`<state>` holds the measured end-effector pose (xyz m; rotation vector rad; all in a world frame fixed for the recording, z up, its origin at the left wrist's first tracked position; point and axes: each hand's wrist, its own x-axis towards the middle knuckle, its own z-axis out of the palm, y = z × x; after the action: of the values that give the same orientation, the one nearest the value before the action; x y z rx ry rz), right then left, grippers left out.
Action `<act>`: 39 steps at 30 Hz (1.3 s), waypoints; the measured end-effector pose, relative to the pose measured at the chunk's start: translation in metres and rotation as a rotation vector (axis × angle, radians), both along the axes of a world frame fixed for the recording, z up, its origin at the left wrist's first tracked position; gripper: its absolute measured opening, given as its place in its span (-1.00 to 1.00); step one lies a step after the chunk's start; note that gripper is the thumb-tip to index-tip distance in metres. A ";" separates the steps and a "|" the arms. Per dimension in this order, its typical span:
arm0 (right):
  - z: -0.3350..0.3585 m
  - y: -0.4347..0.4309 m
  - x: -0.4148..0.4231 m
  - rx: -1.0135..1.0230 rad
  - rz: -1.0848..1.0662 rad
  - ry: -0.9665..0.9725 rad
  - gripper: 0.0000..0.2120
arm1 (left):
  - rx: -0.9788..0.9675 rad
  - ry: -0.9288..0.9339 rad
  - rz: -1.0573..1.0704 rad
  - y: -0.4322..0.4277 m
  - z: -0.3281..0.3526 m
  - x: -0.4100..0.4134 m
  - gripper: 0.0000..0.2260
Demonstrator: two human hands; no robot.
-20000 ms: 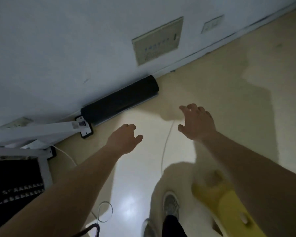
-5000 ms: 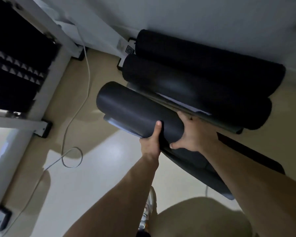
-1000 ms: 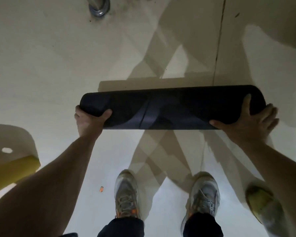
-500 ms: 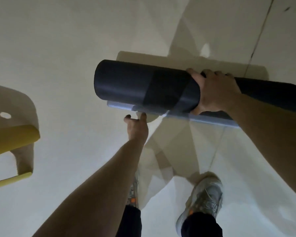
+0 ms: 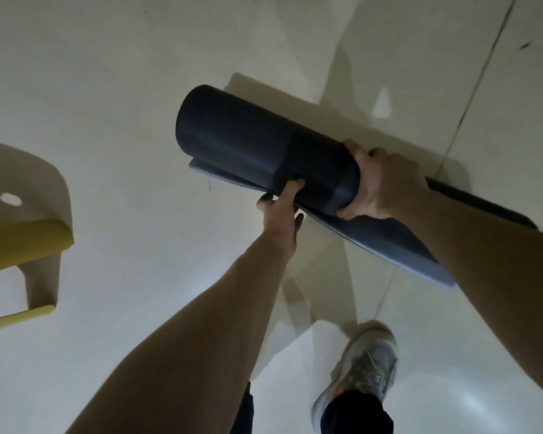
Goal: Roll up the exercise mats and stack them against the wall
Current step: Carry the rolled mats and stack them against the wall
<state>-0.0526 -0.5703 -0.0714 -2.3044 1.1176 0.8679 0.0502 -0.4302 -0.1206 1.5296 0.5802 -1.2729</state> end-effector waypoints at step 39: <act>0.402 0.721 0.663 0.065 1.232 -0.199 0.21 | 0.135 -0.395 1.166 0.736 0.390 0.480 -0.25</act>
<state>0.6105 0.1505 0.3307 -2.8175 -0.5517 0.9523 0.5297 0.3058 0.2696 1.1447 1.0709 -0.0435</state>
